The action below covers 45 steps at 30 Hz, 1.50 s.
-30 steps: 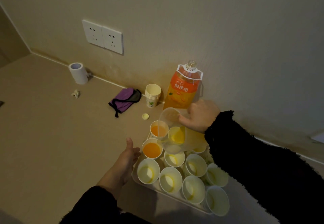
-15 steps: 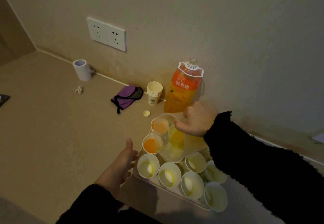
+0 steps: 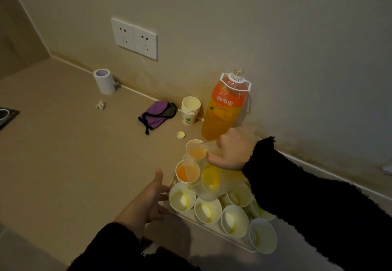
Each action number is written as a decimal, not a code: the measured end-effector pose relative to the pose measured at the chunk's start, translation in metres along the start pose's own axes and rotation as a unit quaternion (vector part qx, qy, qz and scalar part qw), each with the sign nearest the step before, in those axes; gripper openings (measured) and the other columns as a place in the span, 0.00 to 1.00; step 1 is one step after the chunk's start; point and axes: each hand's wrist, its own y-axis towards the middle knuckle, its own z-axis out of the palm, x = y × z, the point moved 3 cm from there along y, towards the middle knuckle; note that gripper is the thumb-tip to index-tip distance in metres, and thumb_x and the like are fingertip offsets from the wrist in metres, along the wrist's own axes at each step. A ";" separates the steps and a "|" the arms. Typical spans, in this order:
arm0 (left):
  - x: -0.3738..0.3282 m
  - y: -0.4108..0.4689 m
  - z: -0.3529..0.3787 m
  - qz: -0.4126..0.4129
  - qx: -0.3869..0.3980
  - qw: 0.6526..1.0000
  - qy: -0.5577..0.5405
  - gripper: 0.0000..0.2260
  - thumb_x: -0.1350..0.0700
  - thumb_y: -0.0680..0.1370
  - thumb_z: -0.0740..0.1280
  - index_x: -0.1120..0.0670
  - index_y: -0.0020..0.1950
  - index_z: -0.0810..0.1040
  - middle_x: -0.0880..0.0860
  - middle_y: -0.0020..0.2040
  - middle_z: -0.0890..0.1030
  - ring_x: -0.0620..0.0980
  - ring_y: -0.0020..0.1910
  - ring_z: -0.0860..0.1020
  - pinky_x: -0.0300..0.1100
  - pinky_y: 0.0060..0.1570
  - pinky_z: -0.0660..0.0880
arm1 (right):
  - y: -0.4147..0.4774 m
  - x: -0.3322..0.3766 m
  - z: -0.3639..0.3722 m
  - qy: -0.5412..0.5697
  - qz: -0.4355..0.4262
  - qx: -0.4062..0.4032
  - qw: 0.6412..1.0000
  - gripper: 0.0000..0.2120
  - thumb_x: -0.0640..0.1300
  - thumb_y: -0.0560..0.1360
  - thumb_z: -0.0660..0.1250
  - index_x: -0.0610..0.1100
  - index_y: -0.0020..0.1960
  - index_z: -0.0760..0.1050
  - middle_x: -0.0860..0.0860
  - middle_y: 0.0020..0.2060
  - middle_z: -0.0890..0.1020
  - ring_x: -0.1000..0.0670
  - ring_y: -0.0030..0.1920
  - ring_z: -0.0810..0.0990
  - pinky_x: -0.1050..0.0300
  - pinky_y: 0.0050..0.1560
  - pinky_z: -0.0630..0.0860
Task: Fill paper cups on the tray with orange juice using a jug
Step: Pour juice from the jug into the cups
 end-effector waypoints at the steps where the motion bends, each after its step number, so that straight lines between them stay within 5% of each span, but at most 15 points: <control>1: 0.000 0.000 0.000 -0.003 0.002 1.000 -0.001 0.41 0.30 0.75 0.40 0.59 0.72 0.65 0.59 0.71 0.67 0.63 0.50 0.72 0.52 0.56 0.64 | 0.000 0.001 0.001 -0.002 -0.002 0.000 1.000 0.30 0.67 0.68 0.44 0.44 0.25 0.65 0.51 0.21 0.67 0.51 0.25 0.66 0.59 0.30 0.64; 9: 0.000 -0.001 0.003 -0.012 0.000 1.000 -0.001 0.40 0.30 0.75 0.41 0.58 0.73 0.63 0.59 0.72 0.65 0.70 0.65 0.68 0.55 0.62 0.64 | -0.001 0.008 0.004 -0.004 -0.017 -0.026 1.000 0.34 0.67 0.62 0.35 0.44 0.28 0.68 0.51 0.22 0.65 0.48 0.27 0.67 0.59 0.32 0.66; 17: 0.001 -0.002 0.003 0.000 0.014 1.000 -0.012 0.39 0.31 0.76 0.41 0.59 0.71 0.66 0.59 0.64 0.71 0.60 0.43 0.77 0.49 0.50 0.67 | -0.003 0.012 0.004 0.000 -0.027 -0.038 0.999 0.33 0.66 0.62 0.33 0.43 0.27 0.65 0.50 0.22 0.64 0.47 0.28 0.68 0.60 0.29 0.60; 21: 0.003 -0.002 0.002 0.006 0.016 1.000 -0.015 0.37 0.32 0.77 0.41 0.59 0.67 0.68 0.59 0.63 0.72 0.61 0.44 0.78 0.46 0.44 0.66 | -0.004 0.014 0.003 0.000 -0.029 -0.039 0.999 0.32 0.66 0.62 0.34 0.43 0.27 0.64 0.50 0.21 0.63 0.46 0.28 0.67 0.60 0.28 0.57; 25: 0.003 -0.002 0.003 0.008 0.019 0.999 -0.024 0.38 0.32 0.77 0.42 0.60 0.69 0.67 0.61 0.67 0.70 0.62 0.45 0.79 0.49 0.52 0.65 | -0.004 0.015 0.002 0.004 -0.025 -0.035 0.999 0.33 0.66 0.62 0.34 0.43 0.28 0.66 0.50 0.21 0.62 0.46 0.28 0.67 0.60 0.28 0.55; 35: 0.004 0.002 0.000 0.008 0.012 1.000 -0.004 0.36 0.32 0.77 0.42 0.60 0.60 0.71 0.60 0.62 0.74 0.61 0.45 0.79 0.43 0.41 0.68 | -0.003 0.015 0.006 0.020 -0.021 -0.029 0.999 0.29 0.66 0.63 0.35 0.43 0.25 0.59 0.50 0.21 0.63 0.46 0.26 0.66 0.60 0.28 0.57; 45: 0.005 0.007 -0.003 0.002 0.013 1.000 0.015 0.32 0.32 0.77 0.41 0.55 0.48 0.73 0.57 0.49 0.77 0.64 0.51 0.79 0.45 0.41 0.69 | 0.000 0.014 0.007 0.006 -0.022 -0.024 0.999 0.30 0.66 0.62 0.33 0.43 0.26 0.60 0.50 0.22 0.64 0.49 0.25 0.63 0.60 0.29 0.58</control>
